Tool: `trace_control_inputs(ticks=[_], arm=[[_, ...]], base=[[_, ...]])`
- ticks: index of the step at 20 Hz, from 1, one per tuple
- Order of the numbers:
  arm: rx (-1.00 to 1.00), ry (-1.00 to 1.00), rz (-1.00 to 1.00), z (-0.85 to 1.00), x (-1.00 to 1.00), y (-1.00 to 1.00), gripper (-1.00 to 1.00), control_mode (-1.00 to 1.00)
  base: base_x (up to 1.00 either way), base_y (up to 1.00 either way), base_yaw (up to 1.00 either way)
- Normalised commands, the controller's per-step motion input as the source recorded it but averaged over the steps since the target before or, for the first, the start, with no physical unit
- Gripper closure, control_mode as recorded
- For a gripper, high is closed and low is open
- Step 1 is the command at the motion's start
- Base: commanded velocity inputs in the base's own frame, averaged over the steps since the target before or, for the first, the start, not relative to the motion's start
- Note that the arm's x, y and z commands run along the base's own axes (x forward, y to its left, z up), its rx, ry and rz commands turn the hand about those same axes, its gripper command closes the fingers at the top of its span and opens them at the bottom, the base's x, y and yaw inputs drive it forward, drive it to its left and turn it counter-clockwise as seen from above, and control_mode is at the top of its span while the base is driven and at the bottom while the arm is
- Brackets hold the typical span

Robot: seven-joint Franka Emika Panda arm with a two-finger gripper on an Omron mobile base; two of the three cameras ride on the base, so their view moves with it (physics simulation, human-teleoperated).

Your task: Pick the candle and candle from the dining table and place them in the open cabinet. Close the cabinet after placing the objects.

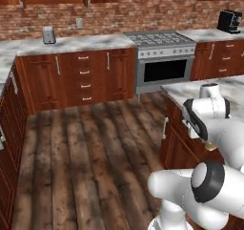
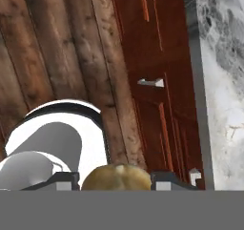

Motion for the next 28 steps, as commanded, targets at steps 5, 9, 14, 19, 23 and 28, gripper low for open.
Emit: trace_control_inputs(ticks=[5, 9, 14, 19, 23, 28], arm=[[0.0, 0.0, 0.0, 0.0, 0.0, 0.0, 1.0, 1.0], [0.0, 0.0, 0.0, 0.0, 0.0, 0.0, 1.0, 1.0], [0.0, 0.0, 0.0, 0.0, 0.0, 0.0, 1.0, 1.0], [0.0, 0.0, 0.0, 0.0, 0.0, 0.0, 1.0, 1.0], [0.0, 0.0, 0.0, 0.0, 0.0, 0.0, 1.0, 1.0], [0.0, 0.0, 0.0, 0.0, 0.0, 0.0, 1.0, 1.0]], base=[[0.78, 0.24, 0.27], [1.0, 0.53, -0.08], [1.0, 0.56, -0.07], [0.99, 0.69, -0.14], [1.0, 0.72, -0.11], [0.86, 0.5, 0.1]])
